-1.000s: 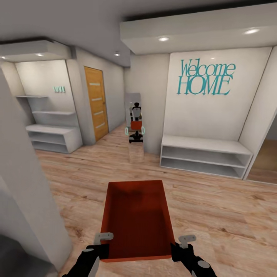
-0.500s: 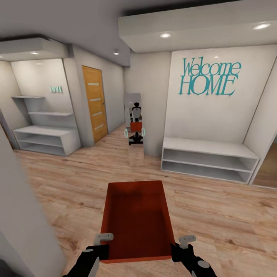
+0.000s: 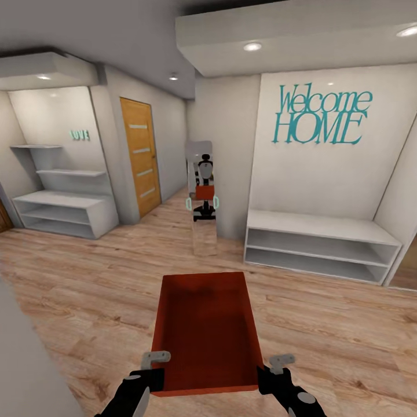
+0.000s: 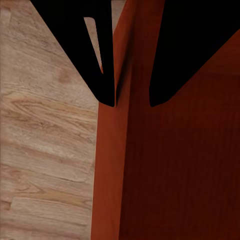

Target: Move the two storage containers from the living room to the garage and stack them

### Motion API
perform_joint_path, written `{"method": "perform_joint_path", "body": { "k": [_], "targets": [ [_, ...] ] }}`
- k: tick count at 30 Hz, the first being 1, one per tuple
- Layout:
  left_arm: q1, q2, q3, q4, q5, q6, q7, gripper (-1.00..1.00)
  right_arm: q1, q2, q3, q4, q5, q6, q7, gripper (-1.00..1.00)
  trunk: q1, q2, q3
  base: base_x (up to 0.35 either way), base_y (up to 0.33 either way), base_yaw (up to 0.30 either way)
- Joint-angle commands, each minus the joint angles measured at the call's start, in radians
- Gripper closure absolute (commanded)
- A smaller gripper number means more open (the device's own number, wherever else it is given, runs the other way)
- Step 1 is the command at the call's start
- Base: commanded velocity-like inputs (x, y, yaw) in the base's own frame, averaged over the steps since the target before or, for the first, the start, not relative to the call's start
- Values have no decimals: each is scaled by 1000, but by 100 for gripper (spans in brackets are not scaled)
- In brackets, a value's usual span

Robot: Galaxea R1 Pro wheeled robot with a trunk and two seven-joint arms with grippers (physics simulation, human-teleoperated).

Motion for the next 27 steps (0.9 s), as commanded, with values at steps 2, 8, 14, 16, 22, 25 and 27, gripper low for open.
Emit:
{"method": "perform_joint_path", "body": {
  "k": [2, 8, 14, 16, 22, 25, 27],
  "targets": [
    [0, 27, 6, 0, -20, 9, 22, 100, 0, -2, 13, -4, -2, -11, 1, 100, 1, -1, -1, 324, 0, 0],
    [0, 27, 5, 0, -20, 9, 22, 100, 0, -2, 13, -4, -2, -11, 1, 100, 1, -1, -1, 324, 0, 0],
    [0, 27, 5, 0, -20, 9, 22, 100, 0, -2, 13, -4, -2, -11, 1, 100, 1, -1, -1, 324, 0, 0],
    [0, 27, 5, 0, -20, 9, 22, 100, 0, -2, 13, -3, -1, -11, 1, 100, 1, -1, -1, 324, 0, 0],
    [0, 27, 5, 0, -20, 9, 22, 100, 0, -2, 13, -4, 0, -12, 1, 100, 1, -1, -1, 324, 0, 0],
    [0, 27, 5, 0, -20, 9, 22, 100, 0, -2, 13, -4, 0, -11, 1, 100, 1, -1, -1, 324, 0, 0],
    [0, 27, 5, 0, -20, 9, 22, 100, 0, -2, 13, -4, 0, -11, 1, 100, 1, -1, -1, 324, 0, 2]
  ]
}}
